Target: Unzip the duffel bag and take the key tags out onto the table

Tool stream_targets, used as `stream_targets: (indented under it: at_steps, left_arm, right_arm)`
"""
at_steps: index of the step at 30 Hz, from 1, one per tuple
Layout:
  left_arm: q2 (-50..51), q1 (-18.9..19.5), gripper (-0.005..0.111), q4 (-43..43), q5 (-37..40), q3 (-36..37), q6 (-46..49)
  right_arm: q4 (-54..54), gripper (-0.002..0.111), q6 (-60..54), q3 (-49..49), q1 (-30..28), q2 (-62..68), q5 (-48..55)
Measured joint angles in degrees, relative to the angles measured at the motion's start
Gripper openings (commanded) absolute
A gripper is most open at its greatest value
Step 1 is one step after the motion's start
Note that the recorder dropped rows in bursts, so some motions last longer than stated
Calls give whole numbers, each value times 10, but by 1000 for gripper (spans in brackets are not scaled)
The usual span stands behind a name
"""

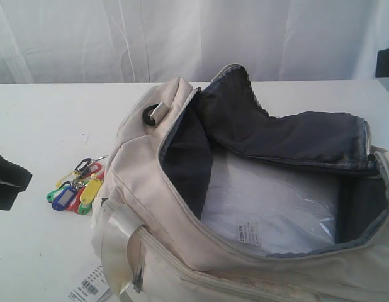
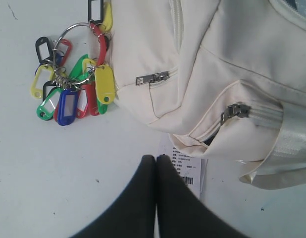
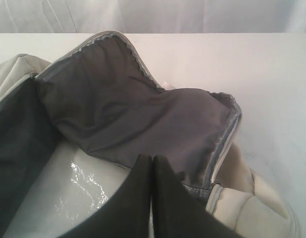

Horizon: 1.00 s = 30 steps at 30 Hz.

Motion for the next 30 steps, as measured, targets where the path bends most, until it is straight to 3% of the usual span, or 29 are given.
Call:
stream_targets:
  at_steps: [30]
  left_arm:
    - [0, 0, 0, 0, -1, 0, 0]
  right_arm:
    - [0, 0, 0, 0, 0, -19, 0]
